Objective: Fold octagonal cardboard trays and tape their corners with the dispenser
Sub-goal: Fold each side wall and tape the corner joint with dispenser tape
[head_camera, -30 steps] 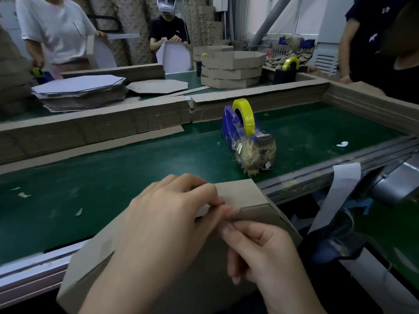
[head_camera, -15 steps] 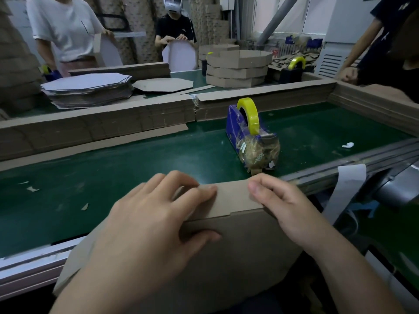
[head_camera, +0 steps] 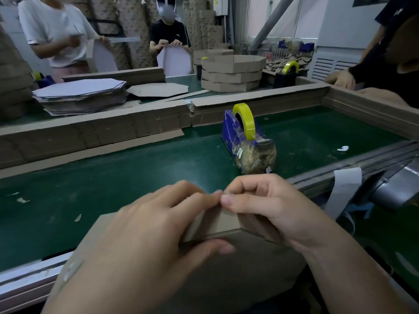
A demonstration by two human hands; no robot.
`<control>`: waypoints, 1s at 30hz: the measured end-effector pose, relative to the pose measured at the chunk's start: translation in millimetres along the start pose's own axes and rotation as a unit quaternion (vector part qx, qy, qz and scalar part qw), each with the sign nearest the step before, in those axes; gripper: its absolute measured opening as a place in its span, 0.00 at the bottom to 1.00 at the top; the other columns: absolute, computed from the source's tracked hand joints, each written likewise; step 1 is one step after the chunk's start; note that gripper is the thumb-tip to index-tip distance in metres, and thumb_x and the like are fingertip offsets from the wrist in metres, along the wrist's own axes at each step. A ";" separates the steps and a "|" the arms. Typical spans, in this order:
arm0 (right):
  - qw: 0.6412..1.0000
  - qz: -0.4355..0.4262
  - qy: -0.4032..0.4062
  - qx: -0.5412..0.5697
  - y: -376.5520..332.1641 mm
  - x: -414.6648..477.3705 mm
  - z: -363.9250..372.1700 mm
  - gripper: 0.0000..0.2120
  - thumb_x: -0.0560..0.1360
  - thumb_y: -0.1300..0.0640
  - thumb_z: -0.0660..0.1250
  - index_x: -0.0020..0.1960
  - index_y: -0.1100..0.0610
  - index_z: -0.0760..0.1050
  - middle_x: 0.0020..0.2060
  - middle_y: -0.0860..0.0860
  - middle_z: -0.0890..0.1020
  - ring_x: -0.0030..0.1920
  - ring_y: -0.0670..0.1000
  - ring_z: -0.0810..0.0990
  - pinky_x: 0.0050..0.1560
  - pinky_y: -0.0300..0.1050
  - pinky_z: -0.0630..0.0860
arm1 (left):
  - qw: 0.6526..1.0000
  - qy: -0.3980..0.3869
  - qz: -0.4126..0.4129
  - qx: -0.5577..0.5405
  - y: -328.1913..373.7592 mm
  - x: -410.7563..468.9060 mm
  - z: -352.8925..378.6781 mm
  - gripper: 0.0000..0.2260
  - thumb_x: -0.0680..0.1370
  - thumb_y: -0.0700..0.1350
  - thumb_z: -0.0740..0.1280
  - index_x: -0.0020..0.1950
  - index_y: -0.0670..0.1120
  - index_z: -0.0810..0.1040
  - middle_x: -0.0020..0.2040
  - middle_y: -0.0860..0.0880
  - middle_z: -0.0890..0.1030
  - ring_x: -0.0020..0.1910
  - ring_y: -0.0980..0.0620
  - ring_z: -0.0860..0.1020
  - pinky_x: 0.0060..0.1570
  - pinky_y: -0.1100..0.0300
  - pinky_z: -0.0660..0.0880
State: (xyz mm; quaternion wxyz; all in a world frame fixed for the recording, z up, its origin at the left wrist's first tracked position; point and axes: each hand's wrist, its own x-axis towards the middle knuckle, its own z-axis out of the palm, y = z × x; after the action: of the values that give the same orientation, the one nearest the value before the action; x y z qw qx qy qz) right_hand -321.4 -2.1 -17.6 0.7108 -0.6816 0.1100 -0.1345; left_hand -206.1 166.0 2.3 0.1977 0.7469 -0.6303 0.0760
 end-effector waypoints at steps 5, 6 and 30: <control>0.996 0.013 -0.046 0.071 -4.4 -0.4 -5.0 0.06 0.70 0.60 0.66 0.41 0.64 0.75 0.23 0.46 0.78 0.23 0.39 0.76 0.26 0.27 0.69 | 0.999 0.019 0.014 -0.026 2.7 4.7 1.7 0.24 0.69 0.69 0.60 0.57 0.58 0.81 0.48 0.62 0.80 0.44 0.63 0.75 0.28 0.75 0.63; 0.996 0.014 -0.049 0.077 -4.2 -0.5 -5.3 0.06 0.70 0.60 0.66 0.41 0.64 0.75 0.22 0.45 0.78 0.22 0.39 0.75 0.25 0.26 0.69 | 0.999 0.022 0.017 -0.027 1.9 4.8 2.5 0.24 0.69 0.68 0.60 0.57 0.58 0.82 0.49 0.61 0.80 0.44 0.63 0.75 0.29 0.71 0.67; 0.905 0.107 0.315 -0.264 9.5 90.8 -117.4 0.15 0.78 0.41 0.62 0.55 0.50 0.78 0.41 0.45 0.76 0.38 0.46 0.72 0.34 0.42 0.66 | 0.999 0.024 -0.018 -0.035 7.9 2.5 6.0 0.24 0.71 0.70 0.58 0.59 0.61 0.81 0.51 0.65 0.79 0.44 0.65 0.76 0.33 0.67 0.75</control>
State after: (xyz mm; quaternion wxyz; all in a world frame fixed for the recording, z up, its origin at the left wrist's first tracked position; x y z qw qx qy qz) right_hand -275.6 -143.0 -30.1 0.4434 -0.7507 0.4319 -0.2307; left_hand -214.1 160.4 -0.7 0.2403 0.7487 -0.6139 0.0686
